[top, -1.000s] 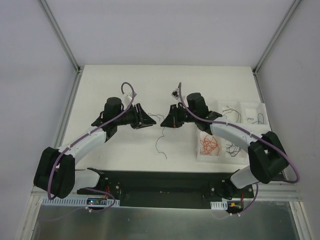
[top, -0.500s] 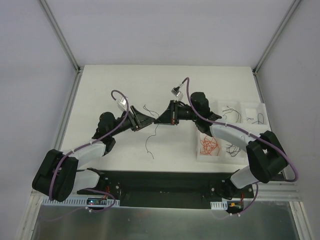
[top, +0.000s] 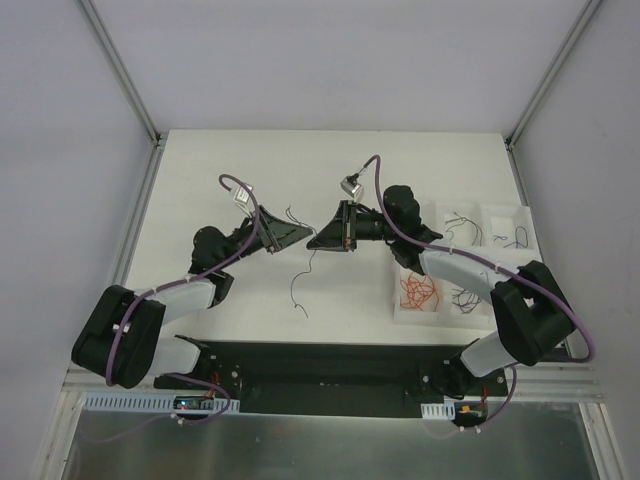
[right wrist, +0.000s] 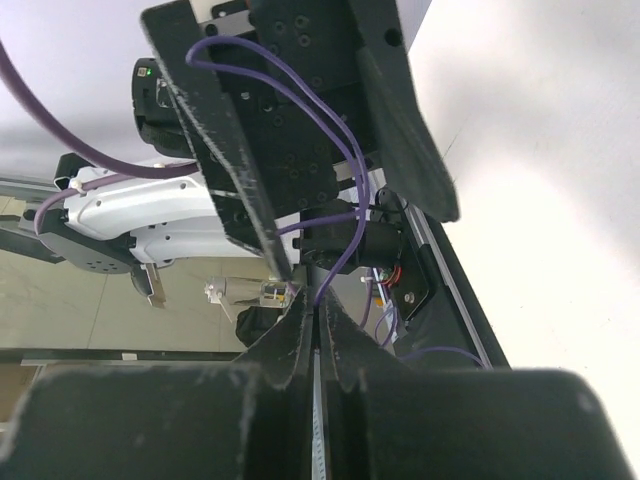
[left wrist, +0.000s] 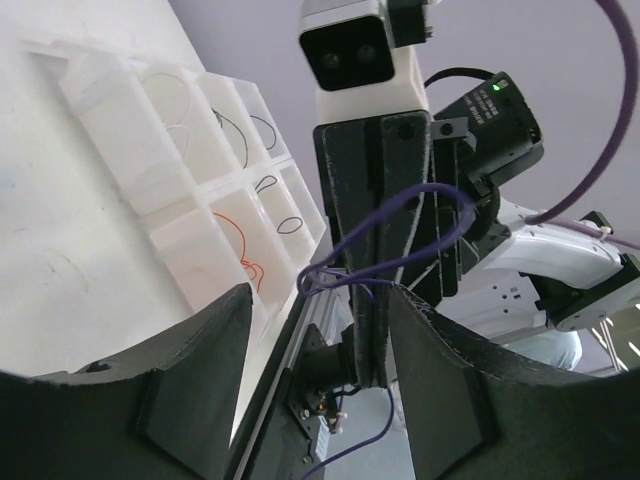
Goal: Untangle the cables
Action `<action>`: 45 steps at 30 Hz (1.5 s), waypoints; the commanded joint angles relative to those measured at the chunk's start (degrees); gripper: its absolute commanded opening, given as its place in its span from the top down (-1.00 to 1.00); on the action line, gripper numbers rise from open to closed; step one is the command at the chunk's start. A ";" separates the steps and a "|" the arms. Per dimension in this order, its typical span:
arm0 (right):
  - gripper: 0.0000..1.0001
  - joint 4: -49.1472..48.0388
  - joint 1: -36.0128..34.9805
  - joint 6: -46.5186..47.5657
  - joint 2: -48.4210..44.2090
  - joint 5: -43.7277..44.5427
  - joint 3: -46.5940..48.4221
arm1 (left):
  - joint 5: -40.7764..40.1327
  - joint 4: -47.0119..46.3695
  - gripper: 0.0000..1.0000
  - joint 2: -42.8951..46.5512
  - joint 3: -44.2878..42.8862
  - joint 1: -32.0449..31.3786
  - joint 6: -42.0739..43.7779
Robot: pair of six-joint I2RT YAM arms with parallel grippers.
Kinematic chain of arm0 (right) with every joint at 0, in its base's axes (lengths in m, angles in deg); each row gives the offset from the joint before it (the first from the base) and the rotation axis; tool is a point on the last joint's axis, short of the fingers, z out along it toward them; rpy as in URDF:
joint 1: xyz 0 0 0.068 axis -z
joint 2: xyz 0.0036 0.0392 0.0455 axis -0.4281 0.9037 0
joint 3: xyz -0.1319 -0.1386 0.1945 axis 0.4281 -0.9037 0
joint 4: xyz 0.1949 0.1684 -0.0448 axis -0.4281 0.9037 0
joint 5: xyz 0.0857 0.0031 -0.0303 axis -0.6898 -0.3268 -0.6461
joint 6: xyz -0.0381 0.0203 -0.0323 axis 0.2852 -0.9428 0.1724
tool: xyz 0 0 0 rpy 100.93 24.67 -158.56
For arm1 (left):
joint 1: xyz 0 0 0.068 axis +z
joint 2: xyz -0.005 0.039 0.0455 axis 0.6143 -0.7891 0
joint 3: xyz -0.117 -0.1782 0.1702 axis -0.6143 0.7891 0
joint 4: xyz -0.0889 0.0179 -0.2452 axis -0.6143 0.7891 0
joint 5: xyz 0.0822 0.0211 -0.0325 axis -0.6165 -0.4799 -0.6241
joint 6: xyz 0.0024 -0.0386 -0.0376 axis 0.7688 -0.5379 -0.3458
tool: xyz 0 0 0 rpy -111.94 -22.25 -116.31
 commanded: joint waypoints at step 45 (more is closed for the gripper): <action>0.99 66.43 7.79 43.95 -38.19 48.19 15.19 | 8.31 56.25 1.00 12.27 -17.11 0.44 35.03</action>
